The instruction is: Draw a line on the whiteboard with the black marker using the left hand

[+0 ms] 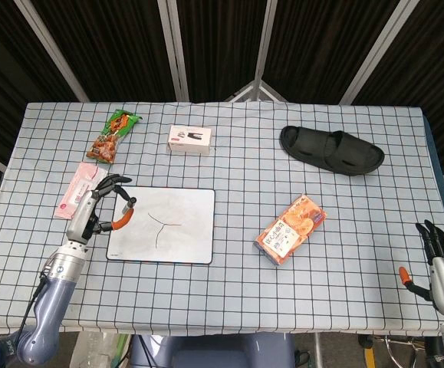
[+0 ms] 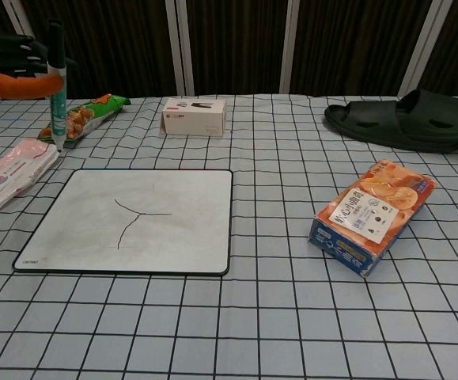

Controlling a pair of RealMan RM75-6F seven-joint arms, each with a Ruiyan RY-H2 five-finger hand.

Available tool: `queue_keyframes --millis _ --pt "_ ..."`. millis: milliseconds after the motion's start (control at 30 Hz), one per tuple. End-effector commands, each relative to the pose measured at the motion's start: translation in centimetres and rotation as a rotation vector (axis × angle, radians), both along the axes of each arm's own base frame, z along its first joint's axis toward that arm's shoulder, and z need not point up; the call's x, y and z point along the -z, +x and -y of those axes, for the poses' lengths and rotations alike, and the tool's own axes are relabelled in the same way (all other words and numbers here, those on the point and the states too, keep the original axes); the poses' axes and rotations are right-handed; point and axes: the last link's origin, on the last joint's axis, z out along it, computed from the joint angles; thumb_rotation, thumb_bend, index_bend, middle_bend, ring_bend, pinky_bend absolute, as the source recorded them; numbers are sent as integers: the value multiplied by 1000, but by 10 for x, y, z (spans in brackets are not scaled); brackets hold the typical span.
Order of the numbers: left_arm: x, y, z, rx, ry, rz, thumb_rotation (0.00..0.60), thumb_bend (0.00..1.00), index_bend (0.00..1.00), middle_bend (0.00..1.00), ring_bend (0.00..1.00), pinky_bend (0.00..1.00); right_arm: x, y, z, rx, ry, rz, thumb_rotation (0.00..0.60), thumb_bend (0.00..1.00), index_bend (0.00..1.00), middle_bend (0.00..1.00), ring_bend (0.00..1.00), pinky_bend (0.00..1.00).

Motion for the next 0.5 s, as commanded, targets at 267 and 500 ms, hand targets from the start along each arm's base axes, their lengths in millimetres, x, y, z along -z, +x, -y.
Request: queue_keyframes --millis 267,500 --pt "4 -61 -8 81 -60 -762 600 569 756 224 103 127 0 0 1 2 1 3 600 343 0 0 0 0" --pt "6 -87 3 105 -118 -1039 600 481 684 169 95 102 0 1 1 2 3 0 600 344 0 0 0 0"
